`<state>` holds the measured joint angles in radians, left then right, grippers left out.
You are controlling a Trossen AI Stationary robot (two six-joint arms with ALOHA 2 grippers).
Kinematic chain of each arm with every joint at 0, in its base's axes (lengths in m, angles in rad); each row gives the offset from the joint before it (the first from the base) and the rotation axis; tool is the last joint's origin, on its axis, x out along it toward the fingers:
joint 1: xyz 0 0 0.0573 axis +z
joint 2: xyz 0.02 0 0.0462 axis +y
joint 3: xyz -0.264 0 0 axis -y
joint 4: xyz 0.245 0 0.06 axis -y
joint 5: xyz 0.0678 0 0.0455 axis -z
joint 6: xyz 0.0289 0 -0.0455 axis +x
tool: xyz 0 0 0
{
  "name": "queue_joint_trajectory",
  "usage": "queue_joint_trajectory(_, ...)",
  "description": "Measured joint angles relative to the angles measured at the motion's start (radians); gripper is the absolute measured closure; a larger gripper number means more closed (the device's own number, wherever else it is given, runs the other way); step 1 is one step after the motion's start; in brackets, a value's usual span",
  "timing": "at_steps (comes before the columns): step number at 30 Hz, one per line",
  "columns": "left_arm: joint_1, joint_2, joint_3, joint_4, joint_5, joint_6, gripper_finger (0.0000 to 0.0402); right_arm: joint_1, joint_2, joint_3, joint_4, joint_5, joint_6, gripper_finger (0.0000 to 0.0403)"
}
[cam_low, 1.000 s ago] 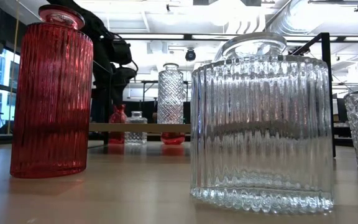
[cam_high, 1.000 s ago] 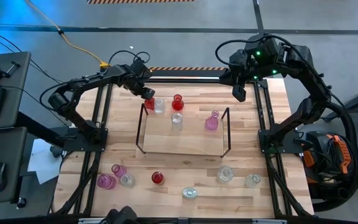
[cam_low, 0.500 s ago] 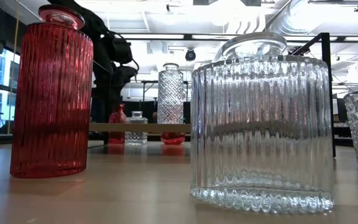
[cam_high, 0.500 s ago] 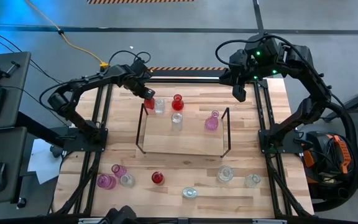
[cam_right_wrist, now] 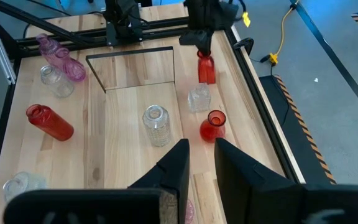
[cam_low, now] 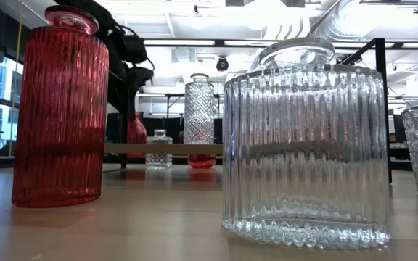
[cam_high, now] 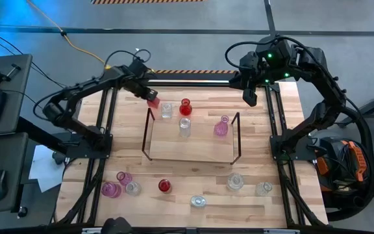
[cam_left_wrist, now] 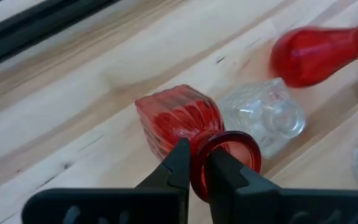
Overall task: Sort vases onto shelf
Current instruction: Put the red vase on the shelf
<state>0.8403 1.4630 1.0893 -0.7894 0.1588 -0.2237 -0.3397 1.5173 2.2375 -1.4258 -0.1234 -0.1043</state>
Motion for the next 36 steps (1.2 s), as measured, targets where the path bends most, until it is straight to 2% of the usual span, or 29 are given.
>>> queue_joint_trajectory(11,0.039,-0.213,0.006,-0.044,0.012,-0.064,0.0386,0.0,0.0,0.0,0.0,0.0,0.0,0.0346)
queue_joint_trajectory(19,0.022,-0.327,0.134,-0.069,0.015,-0.121,0.0386,0.0,0.0,0.0,0.0,0.0,-0.006,0.0346)
queue_joint_trajectory(27,-0.097,-0.336,0.305,-0.087,0.023,-0.183,0.0386,0.0,0.0,0.0,0.0,0.0,-0.008,0.0346)
queue_joint_trajectory(30,-0.154,-0.336,0.332,-0.101,0.023,-0.222,0.0386,0.0,0.0,0.0,0.0,0.0,-0.007,0.0346)
queue_joint_trajectory(36,-0.264,-0.33,0.341,-0.232,0.013,-0.311,0.0386,0.0,0.0,0.0,0.0,0.0,-0.006,0.0346)
